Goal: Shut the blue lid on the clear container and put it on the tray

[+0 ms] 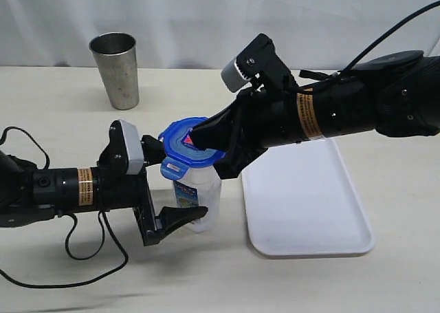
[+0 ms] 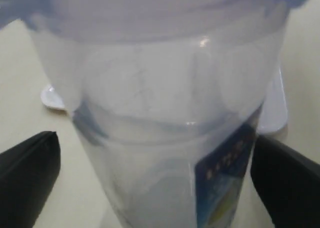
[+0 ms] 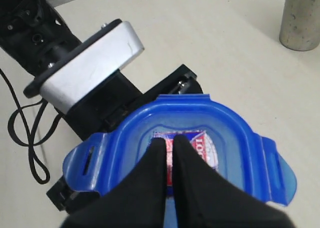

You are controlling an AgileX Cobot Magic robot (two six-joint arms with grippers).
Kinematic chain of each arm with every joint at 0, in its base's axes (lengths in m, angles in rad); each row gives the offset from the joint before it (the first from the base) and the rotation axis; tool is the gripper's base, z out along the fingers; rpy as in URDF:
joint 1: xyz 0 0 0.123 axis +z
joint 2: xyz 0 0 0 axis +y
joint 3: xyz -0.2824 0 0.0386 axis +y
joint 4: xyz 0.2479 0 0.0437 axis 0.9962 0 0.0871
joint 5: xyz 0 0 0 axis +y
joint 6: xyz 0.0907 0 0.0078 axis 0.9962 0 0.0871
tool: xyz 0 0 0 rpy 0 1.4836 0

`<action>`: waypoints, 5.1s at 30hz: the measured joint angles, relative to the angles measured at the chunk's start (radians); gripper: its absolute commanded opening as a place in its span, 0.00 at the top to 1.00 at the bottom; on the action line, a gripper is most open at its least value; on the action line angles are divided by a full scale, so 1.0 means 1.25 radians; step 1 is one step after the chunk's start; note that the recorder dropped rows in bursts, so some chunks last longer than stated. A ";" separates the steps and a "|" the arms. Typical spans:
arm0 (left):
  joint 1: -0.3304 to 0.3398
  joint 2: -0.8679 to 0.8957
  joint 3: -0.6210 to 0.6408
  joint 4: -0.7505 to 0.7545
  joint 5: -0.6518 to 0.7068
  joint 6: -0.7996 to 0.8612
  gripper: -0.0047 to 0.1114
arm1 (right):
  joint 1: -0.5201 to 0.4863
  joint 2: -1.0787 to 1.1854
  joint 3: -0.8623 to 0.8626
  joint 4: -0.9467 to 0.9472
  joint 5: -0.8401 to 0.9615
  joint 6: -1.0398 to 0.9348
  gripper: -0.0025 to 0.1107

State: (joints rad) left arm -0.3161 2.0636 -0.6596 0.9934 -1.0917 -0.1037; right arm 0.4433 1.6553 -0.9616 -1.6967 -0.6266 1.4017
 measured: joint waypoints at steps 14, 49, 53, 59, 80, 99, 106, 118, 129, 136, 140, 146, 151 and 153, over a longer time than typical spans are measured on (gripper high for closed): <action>-0.030 0.065 -0.067 0.011 0.024 0.001 0.35 | 0.000 0.000 0.000 0.000 0.000 0.027 0.94; -0.016 0.066 -0.130 0.234 0.008 -0.137 0.96 | -0.129 0.044 -0.481 1.636 1.283 -1.388 0.63; -0.016 0.066 -0.130 0.234 0.008 -0.138 0.96 | -0.090 0.039 -0.517 1.880 1.391 -1.565 0.63; -0.016 0.066 -0.130 0.236 0.008 -0.138 0.96 | 0.144 0.038 -0.519 1.575 1.379 -1.360 0.63; -0.016 0.066 -0.130 0.237 0.008 -0.148 0.96 | 0.319 0.136 -0.512 1.374 1.415 -1.175 0.55; -0.013 0.066 -0.130 0.232 0.011 -0.171 0.96 | 0.494 0.213 -0.526 0.999 1.465 -0.988 0.61; -0.011 0.066 -0.130 0.232 0.011 -0.179 0.96 | 0.535 0.248 -0.531 0.915 1.471 -0.989 0.61; -0.011 0.066 -0.130 0.231 0.011 -0.177 0.96 | 0.569 0.255 -0.485 0.817 1.450 -0.989 0.61; -0.011 0.069 -0.130 0.228 0.011 -0.183 0.96 | 0.570 0.251 -0.461 0.786 1.445 -1.000 0.61; -0.011 0.069 -0.131 0.234 0.007 -0.169 0.96 | 0.561 0.198 -0.448 0.859 1.426 -1.024 0.53; -0.011 0.069 -0.131 0.240 0.003 -0.164 0.96 | 0.536 0.139 -0.435 0.976 1.409 -1.027 0.53; -0.011 0.069 -0.131 0.245 0.002 -0.164 0.96 | 0.444 0.024 -0.428 1.187 1.331 -1.105 0.53; -0.011 0.069 -0.131 0.246 0.002 -0.167 0.96 | 0.327 -0.067 -0.428 1.399 1.307 -1.251 0.55; -0.011 0.069 -0.131 0.246 0.002 -0.167 0.96 | 0.291 -0.085 -0.427 1.439 1.326 -1.340 0.58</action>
State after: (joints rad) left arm -0.3300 2.1497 -0.8239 1.3015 -1.0896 -0.3119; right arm 0.8070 1.5496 -1.4948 0.1026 1.0309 -0.2732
